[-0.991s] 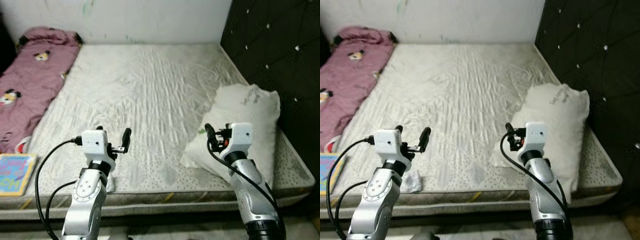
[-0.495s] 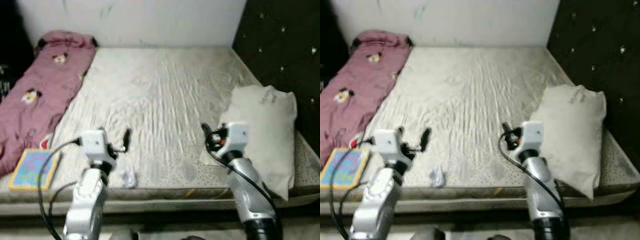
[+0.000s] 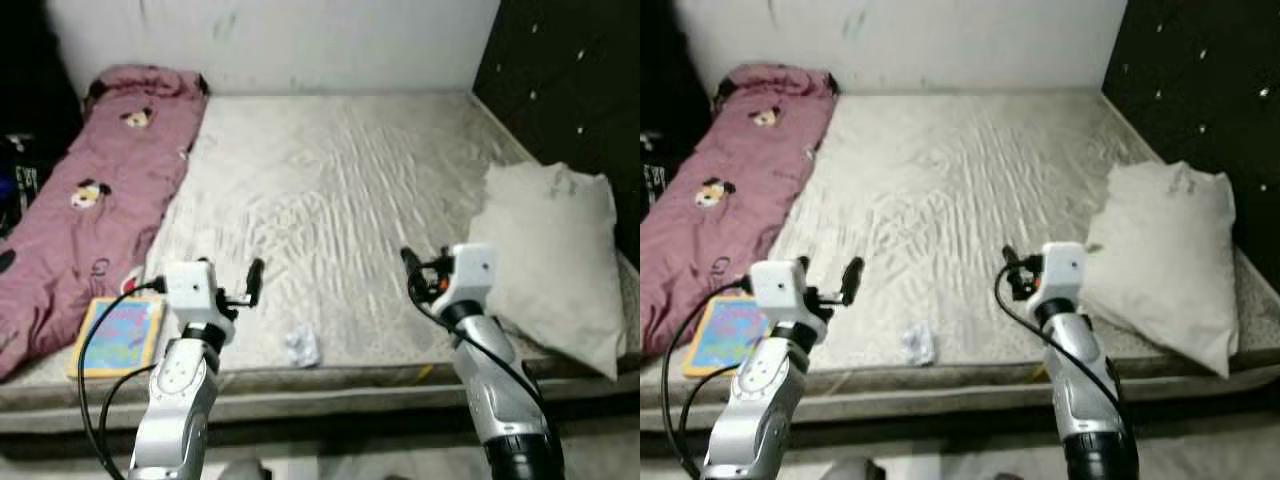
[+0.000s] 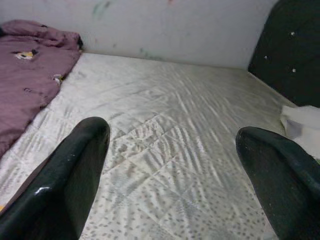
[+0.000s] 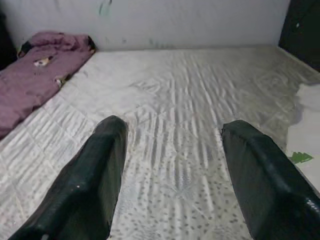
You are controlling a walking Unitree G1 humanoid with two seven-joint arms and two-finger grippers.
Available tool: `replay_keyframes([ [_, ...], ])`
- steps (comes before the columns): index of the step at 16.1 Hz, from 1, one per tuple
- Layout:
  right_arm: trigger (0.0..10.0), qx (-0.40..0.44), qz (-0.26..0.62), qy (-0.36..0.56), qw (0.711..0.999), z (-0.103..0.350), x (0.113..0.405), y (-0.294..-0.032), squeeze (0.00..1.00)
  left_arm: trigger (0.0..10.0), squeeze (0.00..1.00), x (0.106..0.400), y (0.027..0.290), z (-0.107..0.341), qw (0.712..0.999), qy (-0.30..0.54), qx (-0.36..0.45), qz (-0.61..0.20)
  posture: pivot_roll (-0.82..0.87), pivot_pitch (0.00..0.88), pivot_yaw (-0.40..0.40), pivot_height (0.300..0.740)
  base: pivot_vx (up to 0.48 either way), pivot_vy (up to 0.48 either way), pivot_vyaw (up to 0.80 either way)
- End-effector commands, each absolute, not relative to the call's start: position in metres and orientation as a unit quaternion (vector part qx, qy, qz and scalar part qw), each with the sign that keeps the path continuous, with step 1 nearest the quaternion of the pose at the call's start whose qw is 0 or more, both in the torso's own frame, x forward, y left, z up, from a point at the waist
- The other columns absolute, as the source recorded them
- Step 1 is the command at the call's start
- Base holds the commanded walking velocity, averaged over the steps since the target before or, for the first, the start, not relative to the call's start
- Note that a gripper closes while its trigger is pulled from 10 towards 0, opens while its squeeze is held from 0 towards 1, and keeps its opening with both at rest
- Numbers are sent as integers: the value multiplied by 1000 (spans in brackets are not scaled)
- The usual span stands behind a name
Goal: Clean up the room
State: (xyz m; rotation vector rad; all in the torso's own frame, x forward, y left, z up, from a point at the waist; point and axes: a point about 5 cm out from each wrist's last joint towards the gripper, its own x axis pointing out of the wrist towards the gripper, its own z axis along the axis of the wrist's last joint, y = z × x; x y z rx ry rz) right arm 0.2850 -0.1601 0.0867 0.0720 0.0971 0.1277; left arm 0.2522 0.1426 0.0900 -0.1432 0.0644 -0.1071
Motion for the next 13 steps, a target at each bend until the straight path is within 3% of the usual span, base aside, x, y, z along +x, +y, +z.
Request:
replay_keyframes([
  [1,10000,41,77,39,995,91,288,-152,0,10000,0,254,151,92,998,26,-50,-42,44,0,-19,740,0,382,0],
  [3,10000,41,76,38,996,92,288,-152,0,10000,0,256,150,95,999,14,-23,-40,39,0,-15,740,0,0,0],
  [7,10000,35,82,30,996,94,288,-150,0,10000,0,257,152,94,998,19,-45,-42,39,0,-12,740,0,0,0],
  [10,10000,30,88,25,995,96,291,-147,0,10000,0,257,151,98,998,9,-48,-49,42,0,-13,740,0,0,527],
  [13,10000,29,83,29,996,95,293,-147,0,10000,0,258,151,98,997,9,-52,-48,43,0,-16,740,244,0,0],
])
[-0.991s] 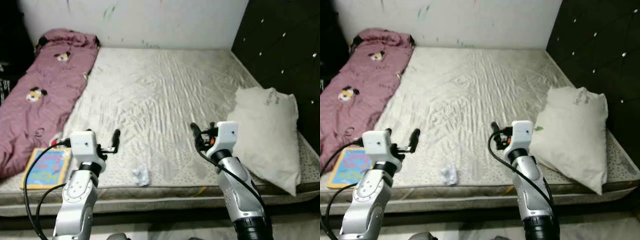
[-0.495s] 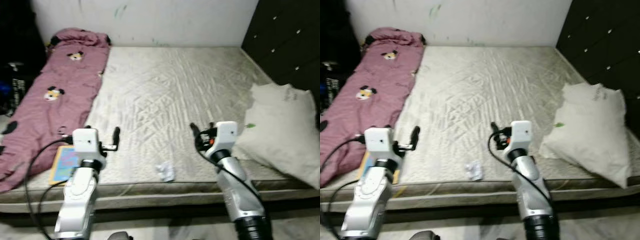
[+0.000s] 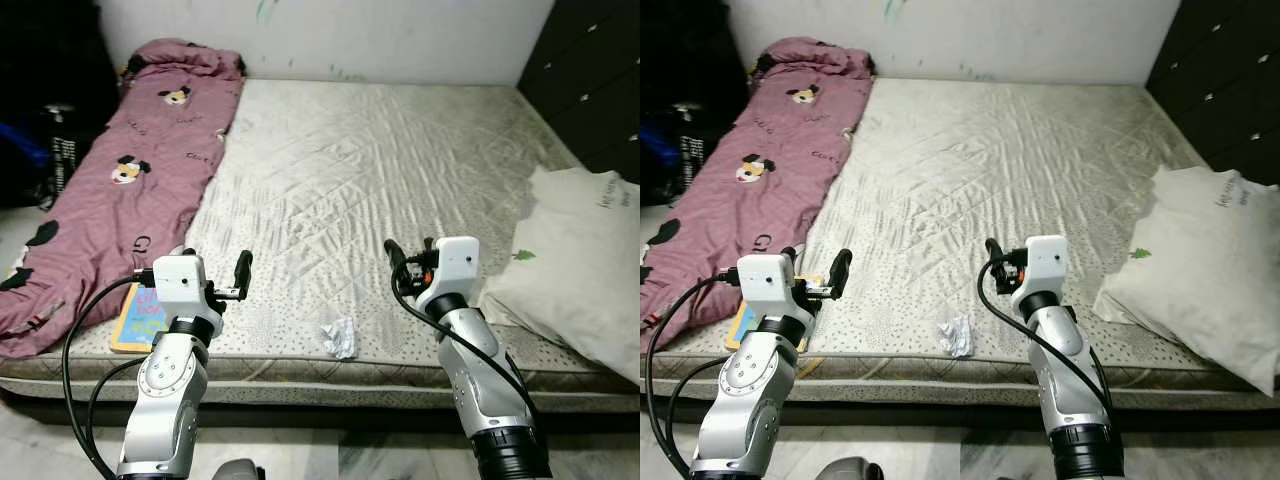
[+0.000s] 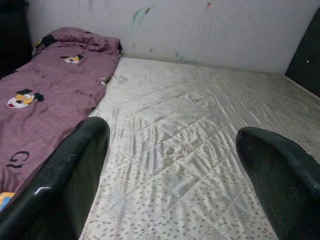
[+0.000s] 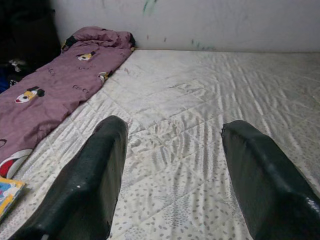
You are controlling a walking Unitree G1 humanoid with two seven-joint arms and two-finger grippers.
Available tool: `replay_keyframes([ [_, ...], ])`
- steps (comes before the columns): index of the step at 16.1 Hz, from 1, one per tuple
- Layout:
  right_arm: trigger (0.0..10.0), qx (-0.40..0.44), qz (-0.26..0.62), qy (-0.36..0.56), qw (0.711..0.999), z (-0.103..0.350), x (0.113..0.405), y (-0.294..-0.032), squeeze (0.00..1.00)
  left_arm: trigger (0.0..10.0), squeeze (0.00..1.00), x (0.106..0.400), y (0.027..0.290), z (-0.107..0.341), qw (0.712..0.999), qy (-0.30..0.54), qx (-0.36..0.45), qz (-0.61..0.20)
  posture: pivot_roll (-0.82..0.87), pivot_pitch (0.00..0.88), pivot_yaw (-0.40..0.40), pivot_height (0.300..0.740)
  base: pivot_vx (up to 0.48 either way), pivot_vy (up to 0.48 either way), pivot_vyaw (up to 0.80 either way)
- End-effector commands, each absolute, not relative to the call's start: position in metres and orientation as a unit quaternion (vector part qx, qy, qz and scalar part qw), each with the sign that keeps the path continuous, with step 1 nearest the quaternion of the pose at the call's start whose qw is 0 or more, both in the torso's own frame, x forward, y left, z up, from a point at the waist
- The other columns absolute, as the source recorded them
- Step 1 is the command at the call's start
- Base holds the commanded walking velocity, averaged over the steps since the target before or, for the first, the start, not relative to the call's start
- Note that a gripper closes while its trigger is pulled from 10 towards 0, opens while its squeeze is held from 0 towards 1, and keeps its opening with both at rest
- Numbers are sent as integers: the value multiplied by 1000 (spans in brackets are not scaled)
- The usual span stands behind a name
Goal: Clean up the room
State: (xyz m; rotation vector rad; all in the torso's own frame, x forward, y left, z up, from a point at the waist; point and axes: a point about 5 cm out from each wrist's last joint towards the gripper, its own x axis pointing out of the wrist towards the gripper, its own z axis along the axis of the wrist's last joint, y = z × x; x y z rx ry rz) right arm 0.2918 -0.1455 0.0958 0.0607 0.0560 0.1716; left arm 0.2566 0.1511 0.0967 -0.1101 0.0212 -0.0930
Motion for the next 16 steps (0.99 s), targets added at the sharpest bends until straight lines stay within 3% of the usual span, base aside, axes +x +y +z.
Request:
replay_keyframes([
  [1,10000,29,82,30,996,95,293,-147,0,10000,0,258,151,98,997,9,-53,-47,43,0,-16,740,247,0,0],
  [6,10000,32,73,27,996,95,293,-150,0,10000,0,259,150,97,997,15,-54,-50,40,0,-15,740,0,0,0],
  [10,10000,60,62,30,996,97,289,-151,0,10000,0,253,165,94,997,39,-61,15,50,0,-16,740,0,0,0],
  [12,10000,61,59,26,996,100,285,-153,0,10000,0,245,169,96,998,22,-51,-11,48,0,-17,740,0,0,0],
  [16,10000,61,45,45,996,92,270,-162,0,10000,0,234,184,96,999,0,1,45,58,0,-29,740,0,0,0],
])
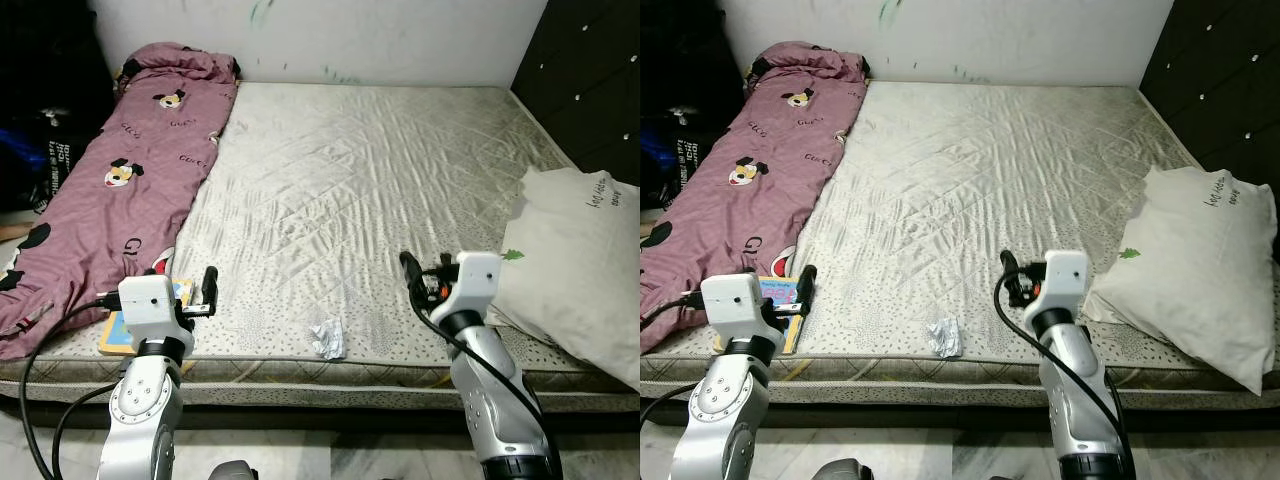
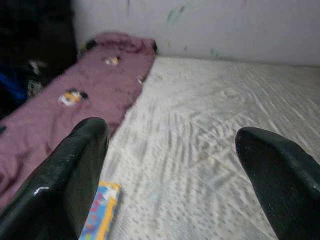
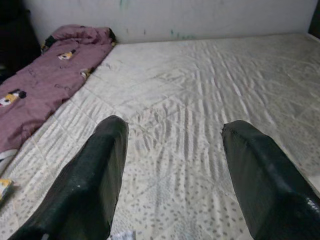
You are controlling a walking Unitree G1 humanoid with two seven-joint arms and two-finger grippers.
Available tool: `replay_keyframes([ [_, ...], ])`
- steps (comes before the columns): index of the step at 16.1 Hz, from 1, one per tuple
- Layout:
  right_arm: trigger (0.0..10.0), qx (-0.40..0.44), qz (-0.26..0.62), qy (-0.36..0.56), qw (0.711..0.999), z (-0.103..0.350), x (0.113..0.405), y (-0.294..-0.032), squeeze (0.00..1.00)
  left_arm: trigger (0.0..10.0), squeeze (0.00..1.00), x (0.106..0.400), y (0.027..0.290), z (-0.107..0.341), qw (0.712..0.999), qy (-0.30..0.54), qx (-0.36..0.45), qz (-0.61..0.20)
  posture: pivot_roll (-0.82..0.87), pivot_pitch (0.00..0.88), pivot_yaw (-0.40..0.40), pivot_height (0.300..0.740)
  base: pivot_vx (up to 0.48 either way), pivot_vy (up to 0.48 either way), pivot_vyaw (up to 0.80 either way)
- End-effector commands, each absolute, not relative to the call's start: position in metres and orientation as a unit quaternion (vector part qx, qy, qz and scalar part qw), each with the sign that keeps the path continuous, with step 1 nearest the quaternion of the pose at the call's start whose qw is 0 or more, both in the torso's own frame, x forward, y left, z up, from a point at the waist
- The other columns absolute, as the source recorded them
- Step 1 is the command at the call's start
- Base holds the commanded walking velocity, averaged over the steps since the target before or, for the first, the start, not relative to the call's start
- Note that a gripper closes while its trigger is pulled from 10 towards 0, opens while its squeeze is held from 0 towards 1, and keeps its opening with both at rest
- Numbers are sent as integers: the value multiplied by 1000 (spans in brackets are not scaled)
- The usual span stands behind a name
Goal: Clean up the room
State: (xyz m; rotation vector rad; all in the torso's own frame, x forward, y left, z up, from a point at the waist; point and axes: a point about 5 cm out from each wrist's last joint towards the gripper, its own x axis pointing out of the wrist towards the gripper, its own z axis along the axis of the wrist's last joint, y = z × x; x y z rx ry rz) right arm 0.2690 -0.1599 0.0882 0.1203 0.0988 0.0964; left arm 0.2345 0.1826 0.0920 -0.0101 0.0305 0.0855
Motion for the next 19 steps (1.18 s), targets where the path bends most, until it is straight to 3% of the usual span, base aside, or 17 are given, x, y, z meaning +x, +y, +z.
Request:
replay_keyframes([
  [1,10000,62,43,44,996,93,270,-161,0,10000,0,233,186,93,998,13,6,59,52,0,-28,740,0,0,0],
  [6,10000,61,34,49,996,93,266,-163,0,10000,0,235,177,92,999,11,8,34,37,0,-18,740,0,0,0],
  [16,10000,65,48,52,995,94,271,-159,0,10000,0,245,175,95,999,8,17,40,38,0,-14,612,0,0,0],
  [19,10000,65,49,51,995,94,272,-159,0,10000,0,246,177,94,998,11,15,53,40,0,-16,607,0,0,0],
])
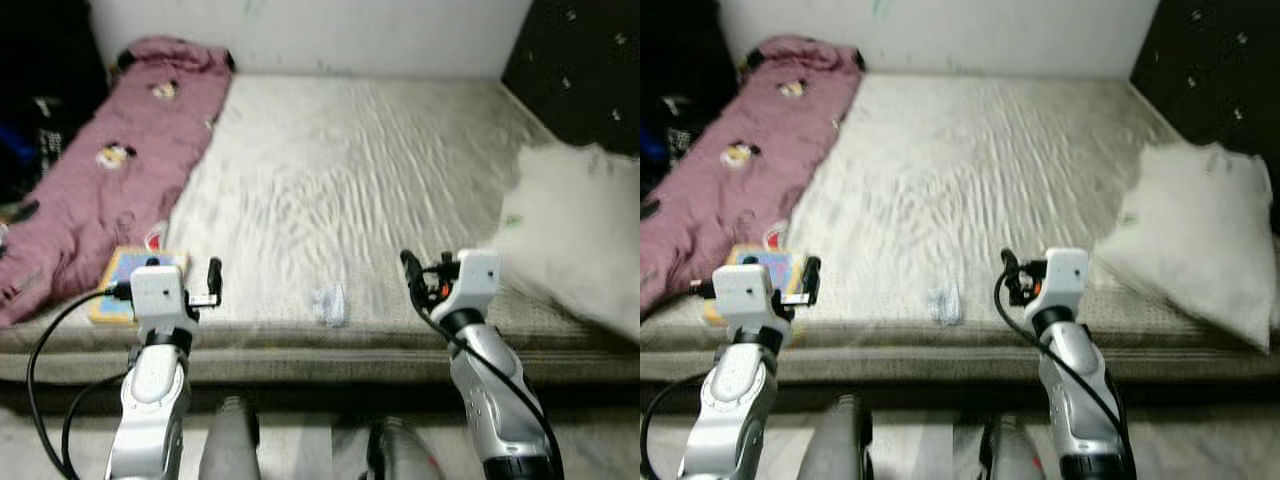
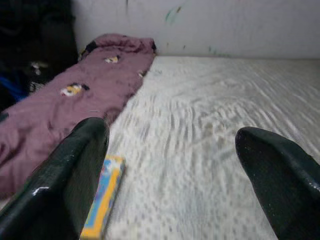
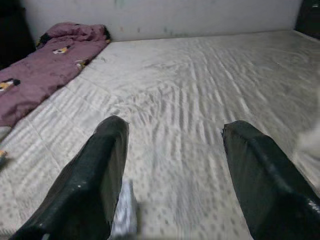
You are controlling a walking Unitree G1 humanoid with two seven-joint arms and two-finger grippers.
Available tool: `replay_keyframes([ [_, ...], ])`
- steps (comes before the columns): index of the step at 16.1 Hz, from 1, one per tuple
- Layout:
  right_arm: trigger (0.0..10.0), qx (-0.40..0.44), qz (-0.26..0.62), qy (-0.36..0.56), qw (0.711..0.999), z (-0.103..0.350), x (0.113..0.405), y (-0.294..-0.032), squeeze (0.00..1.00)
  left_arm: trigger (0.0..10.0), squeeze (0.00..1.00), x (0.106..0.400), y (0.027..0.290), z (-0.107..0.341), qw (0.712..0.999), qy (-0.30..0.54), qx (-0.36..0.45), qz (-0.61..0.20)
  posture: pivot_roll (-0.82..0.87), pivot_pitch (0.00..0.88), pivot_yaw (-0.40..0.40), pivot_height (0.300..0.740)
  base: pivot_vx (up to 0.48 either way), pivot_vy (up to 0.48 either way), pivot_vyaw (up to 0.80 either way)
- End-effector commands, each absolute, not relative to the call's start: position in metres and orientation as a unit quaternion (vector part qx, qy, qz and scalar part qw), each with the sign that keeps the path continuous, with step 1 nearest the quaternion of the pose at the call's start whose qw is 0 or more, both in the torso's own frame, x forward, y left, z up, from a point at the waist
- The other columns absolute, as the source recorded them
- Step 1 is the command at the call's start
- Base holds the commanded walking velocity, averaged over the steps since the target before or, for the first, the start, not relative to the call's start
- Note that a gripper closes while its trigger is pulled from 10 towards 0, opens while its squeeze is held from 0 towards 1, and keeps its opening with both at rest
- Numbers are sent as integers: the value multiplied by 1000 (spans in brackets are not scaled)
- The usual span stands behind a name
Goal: Clean up the room
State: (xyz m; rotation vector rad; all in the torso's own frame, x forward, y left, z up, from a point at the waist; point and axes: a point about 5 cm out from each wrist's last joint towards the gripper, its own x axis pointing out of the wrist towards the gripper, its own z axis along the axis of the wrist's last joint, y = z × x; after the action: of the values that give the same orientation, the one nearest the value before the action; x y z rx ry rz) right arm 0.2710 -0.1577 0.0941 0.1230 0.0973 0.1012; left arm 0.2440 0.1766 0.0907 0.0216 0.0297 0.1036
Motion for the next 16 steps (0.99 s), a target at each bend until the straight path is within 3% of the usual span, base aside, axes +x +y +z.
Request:
replay_keyframes([
  [1,10000,65,50,52,995,94,273,-158,0,10000,0,246,178,93,998,12,13,57,40,0,-16,607,0,0,0],
  [16,10000,50,89,47,994,96,279,-147,0,10000,0,250,177,93,998,11,-20,52,42,0,-25,607,0,0,0],
])
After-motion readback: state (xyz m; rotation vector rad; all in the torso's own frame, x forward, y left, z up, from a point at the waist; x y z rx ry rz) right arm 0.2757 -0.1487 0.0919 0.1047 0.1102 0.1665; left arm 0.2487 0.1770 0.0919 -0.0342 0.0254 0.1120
